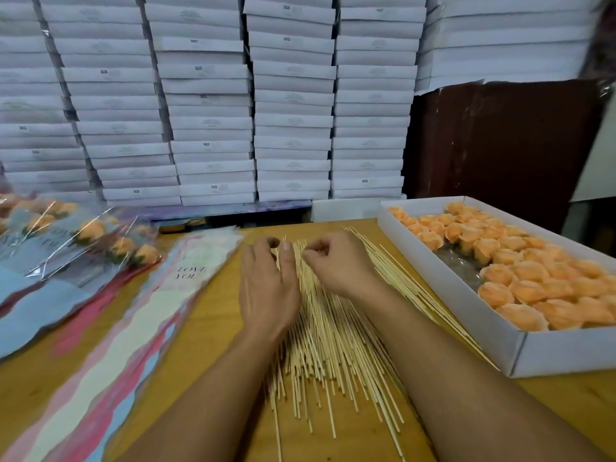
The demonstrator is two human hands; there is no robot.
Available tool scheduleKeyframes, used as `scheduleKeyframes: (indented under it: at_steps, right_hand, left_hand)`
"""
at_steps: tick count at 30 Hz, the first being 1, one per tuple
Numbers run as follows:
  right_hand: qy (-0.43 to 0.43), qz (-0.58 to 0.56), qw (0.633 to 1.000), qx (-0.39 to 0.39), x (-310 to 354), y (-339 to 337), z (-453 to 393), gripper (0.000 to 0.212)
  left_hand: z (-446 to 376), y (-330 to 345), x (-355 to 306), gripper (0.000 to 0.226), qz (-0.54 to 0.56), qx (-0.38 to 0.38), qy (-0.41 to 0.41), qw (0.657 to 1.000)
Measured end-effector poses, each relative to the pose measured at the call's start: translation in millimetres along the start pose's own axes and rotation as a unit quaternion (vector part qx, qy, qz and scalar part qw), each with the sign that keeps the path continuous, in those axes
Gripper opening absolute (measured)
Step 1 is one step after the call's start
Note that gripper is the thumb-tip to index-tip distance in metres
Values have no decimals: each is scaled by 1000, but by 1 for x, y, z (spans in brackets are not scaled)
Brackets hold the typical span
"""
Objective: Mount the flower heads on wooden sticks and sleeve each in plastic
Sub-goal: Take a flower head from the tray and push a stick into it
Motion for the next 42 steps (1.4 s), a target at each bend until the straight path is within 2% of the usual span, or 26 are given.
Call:
scheduleKeyframes:
  at_steps: [1,3,5,7,11,15,21,26,32,35,37,39,42]
  right_hand:
    - [7,9,999,-46,1,-12,-6,10]
    - [32,31,993,-105,-1,-41,-22,23]
    - [71,80,987,-123,-11,-70,-40,37]
    - [116,174,970,-125,-31,-98,-53,45]
    - [191,309,927,-97,-81,-135,-66,37]
    - [214,378,901,-4,-114,-136,-70,29]
    - [204,361,910,-10,-128,-125,-73,12]
    - [226,330,917,5,-131,-124,-74,24]
    - [230,315,920,-46,-130,-135,-72,15]
    - [226,286,925,-103,-116,-148,-73,22]
    - [189,246,942,-131,-93,-151,-73,24]
    - [147,210,959,-123,-64,-144,-69,29]
    - [97,149,983,-52,-20,-115,-53,47]
  left_hand:
    - [0,2,0,35,-3,0,5,1000]
    - [2,5,-1,34,-4,5,15,1000]
    - [2,6,-2,35,-5,11,18,1000]
    - [3,6,-2,35,-3,12,16,1000]
    - [4,8,-3,34,-2,18,13,1000]
    - [5,11,-4,34,-3,28,22,999]
    - [5,13,-3,35,-3,31,24,999]
    - [5,13,-3,35,0,31,23,999]
    - [6,13,-2,33,3,32,18,999]
    - [6,14,-2,33,8,38,11,999]
    - [4,13,-2,32,17,42,8,999]
    - [3,12,-3,32,36,41,8,998]
    - [2,10,-5,37,63,48,18,997]
Point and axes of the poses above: each hand's wrist, its own z-axis away from the middle knuckle, its own y-axis out of the palm, x = y × z, the point moved 4 cm from there along -z, towards the middle knuckle
